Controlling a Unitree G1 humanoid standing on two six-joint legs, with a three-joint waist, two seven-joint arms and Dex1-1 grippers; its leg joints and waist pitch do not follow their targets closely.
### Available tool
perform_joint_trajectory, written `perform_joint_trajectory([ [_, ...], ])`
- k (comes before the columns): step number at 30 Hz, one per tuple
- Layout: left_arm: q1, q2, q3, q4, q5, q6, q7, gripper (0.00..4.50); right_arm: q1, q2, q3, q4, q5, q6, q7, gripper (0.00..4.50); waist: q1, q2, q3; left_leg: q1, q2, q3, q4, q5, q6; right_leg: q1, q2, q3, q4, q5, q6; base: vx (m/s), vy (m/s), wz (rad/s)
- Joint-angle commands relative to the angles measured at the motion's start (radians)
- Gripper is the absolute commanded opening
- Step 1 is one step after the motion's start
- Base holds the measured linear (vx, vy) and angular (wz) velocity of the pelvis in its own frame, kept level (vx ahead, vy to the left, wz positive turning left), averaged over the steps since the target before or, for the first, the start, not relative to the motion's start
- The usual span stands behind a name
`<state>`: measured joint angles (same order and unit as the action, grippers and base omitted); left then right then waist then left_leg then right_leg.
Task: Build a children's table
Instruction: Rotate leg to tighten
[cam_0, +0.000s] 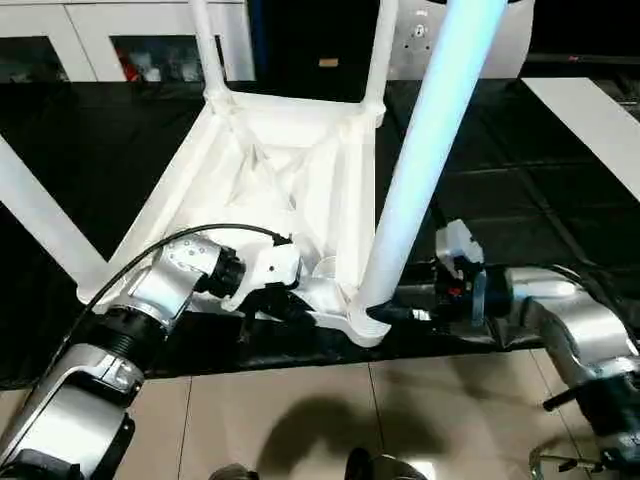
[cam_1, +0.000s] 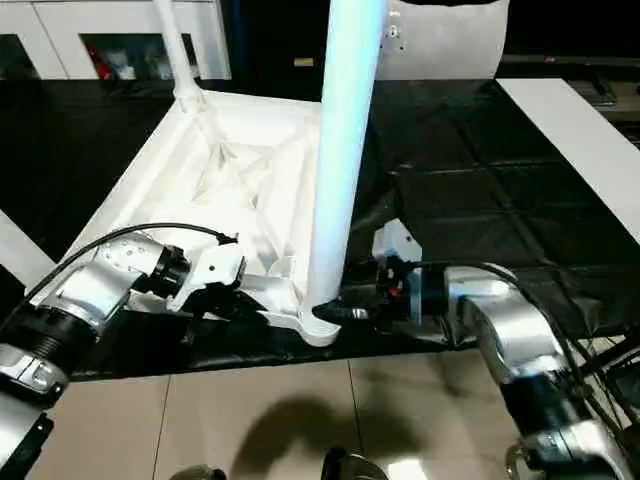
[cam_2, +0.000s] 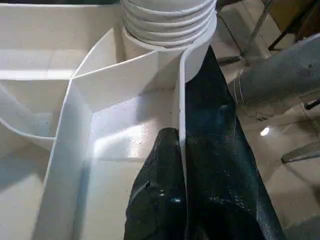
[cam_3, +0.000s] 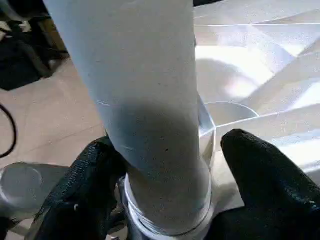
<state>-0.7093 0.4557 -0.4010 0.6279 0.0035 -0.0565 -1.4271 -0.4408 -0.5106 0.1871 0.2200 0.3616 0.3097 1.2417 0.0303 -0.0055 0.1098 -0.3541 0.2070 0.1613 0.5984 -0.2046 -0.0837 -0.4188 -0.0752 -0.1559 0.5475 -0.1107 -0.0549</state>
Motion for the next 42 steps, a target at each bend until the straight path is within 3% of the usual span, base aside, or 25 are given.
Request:
perform_joint_trajectory([
  [1, -0.013, -0.004, -0.023, -0.016, 0.007, -0.019, -0.051, 0.0, -0.032, 0.008, 0.006, 0.033, -0.006, -0.022, 0.018, 3.1, 0.002, -0.009, -0.087, -0.004, 0.022, 0.001, -0.06, -0.077, 0.129, 0.078, -0.071, 0.06, -0.057, -0.401, -0.101, 0.0, 0.0, 0.0],
  [5, -0.024, -0.004, -0.023, -0.004, 0.011, -0.024, -0.055, 0.0, -0.047, 0.006, 0.023, 0.041, 0.0, -0.005, 0.067, 2.79, 0.005, -0.008, -0.087, -0.002, 0.021, 0.003, -0.06, -0.08, 0.123, 0.078, -0.07, 0.061, -0.059, -0.413, -0.092, 0.0, 0.0, 0.0],
  [9, -0.027, -0.004, -0.022, 0.002, 0.01, -0.023, -0.057, 0.0, -0.05, 0.004, 0.031, 0.044, 0.003, 0.006, 0.091, 2.35, 0.007, -0.009, -0.089, -0.004, 0.023, 0.002, -0.06, -0.065, 0.132, 0.079, -0.069, 0.062, -0.053, -0.377, -0.105, 0.0, 0.0, 0.0],
  [15, -0.03, -0.007, -0.01, 0.009, 0.008, 0.003, -0.052, 0.0, -0.044, 0.001, 0.031, 0.028, 0.033, 0.057, 0.121, 2.06, 0.008, -0.007, -0.086, -0.003, 0.022, 0.003, -0.061, -0.074, 0.127, 0.078, -0.069, 0.062, -0.056, -0.397, -0.103, 0.0, 0.0, 0.0],
  [18, -0.029, -0.011, 0.004, 0.0, 0.016, 0.066, -0.005, 0.0, -0.022, 0.016, 0.016, -0.011, 0.059, 0.101, 0.098, 2.05, 0.008, -0.006, -0.084, -0.002, 0.023, 0.003, -0.062, -0.078, 0.121, 0.078, -0.068, 0.061, -0.056, -0.397, -0.105, 0.0, 0.0, 0.0],
  [23, -0.029, -0.063, 0.058, -0.067, -0.007, 0.25, 0.132, 0.0, 0.018, 0.102, 0.011, -0.084, -0.005, 0.136, -0.125, 2.05, 0.002, -0.009, -0.079, 0.002, 0.016, 0.002, -0.063, -0.107, 0.088, 0.075, -0.069, 0.057, -0.072, -0.486, -0.07, 0.0, 0.0, 0.0],
  [25, -0.026, -0.086, 0.07, -0.095, -0.009, 0.297, 0.177, 0.0, 0.023, 0.141, 0.012, -0.093, -0.037, 0.155, -0.212, 2.04, -0.007, -0.011, -0.077, -0.007, 0.013, -0.002, -0.063, -0.104, 0.072, 0.082, -0.068, 0.052, -0.072, -0.506, -0.05, 0.0, 0.0, 0.0],
  [27, -0.024, -0.097, 0.075, -0.108, -0.01, 0.316, 0.199, 0.0, 0.025, 0.157, 0.012, -0.098, -0.048, 0.165, -0.246, 2.03, -0.021, -0.011, -0.076, -0.003, 0.006, 0.001, -0.059, -0.123, 0.074, 0.077, -0.066, 0.05, -0.082, -0.534, -0.036, 0.0, 0.0, 0.0],
  [29, -0.024, -0.16, 0.095, -0.15, 0.002, 0.409, 0.31, 0.0, 0.016, 0.264, -0.005, -0.082, -0.103, 0.195, -0.444, 2.02, -0.039, -0.011, -0.075, -0.004, 0.004, 0.001, -0.057, -0.124, 0.068, 0.074, -0.063, 0.043, -0.086, -0.55, -0.028, 0.0, 0.0, 0.0],
  [32, -0.046, -0.242, 0.124, -0.133, 0.005, 0.466, 0.438, 0.0, -0.013, 0.383, -0.036, -0.029, -0.144, 0.213, -0.655, 2.01, -0.053, -0.008, -0.076, -0.003, 0.0, 0.0, -0.055, -0.126, 0.075, 0.071, -0.062, 0.04, -0.092, -0.56, -0.019, 0.0, 0.0, 0.0],
  [34, -0.057, -0.279, 0.138, -0.115, 0.011, 0.477, 0.508, 0.0, -0.031, 0.436, -0.052, -0.001, -0.165, 0.217, -0.748, 1.99, -0.056, -0.009, -0.078, -0.002, -0.002, 0.0, -0.054, -0.128, 0.078, 0.07, -0.062, 0.038, -0.094, -0.56, -0.014, 0.0, 0.0, 0.0],
  [35, -0.066, -0.31, 0.143, -0.089, 0.027, 0.458, 0.575, 0.0, -0.057, 0.484, -0.059, 0.041, -0.197, 0.207, -0.844, 1.99, -0.059, -0.001, -0.08, -0.003, 0.0, -0.002, -0.054, -0.122, 0.082, 0.072, -0.061, 0.039, -0.09, -0.539, -0.019, 0.0, 0.0, 0.0],
  [38, -0.071, -0.342, 0.137, -0.061, 0.046, 0.406, 0.64, 0.0, -0.089, 0.54, -0.065, 0.098, -0.223, 0.157, -0.926, 1.99, -0.066, -0.002, -0.084, -0.001, 0.0, -0.002, -0.054, -0.13, 0.09, 0.071, -0.062, 0.04, -0.09, -0.515, -0.03, 0.0, 0.0, 0.0],
  [39, -0.068, -0.346, 0.134, -0.065, 0.055, 0.398, 0.648, 0.0, -0.091, 0.554, -0.067, 0.102, -0.233, 0.142, -0.938, 2.33, -0.065, -0.003, -0.083, -0.001, 0.001, -0.002, -0.056, -0.129, 0.094, 0.072, -0.062, 0.042, -0.089, -0.506, -0.032, 0.0, 0.0, 0.0],
  [42, -0.056, -0.346, 0.129, -0.072, 0.071, 0.37, 0.655, 0.0, -0.087, 0.589, -0.102, 0.099, -0.243, 0.101, -0.992, 2.7, -0.062, -0.002, -0.087, -0.005, 0.005, -0.003, -0.058, -0.099, 0.113, 0.075, -0.065, 0.049, -0.077, -0.447, -0.049, 0.0, 0.0, 0.0],
])
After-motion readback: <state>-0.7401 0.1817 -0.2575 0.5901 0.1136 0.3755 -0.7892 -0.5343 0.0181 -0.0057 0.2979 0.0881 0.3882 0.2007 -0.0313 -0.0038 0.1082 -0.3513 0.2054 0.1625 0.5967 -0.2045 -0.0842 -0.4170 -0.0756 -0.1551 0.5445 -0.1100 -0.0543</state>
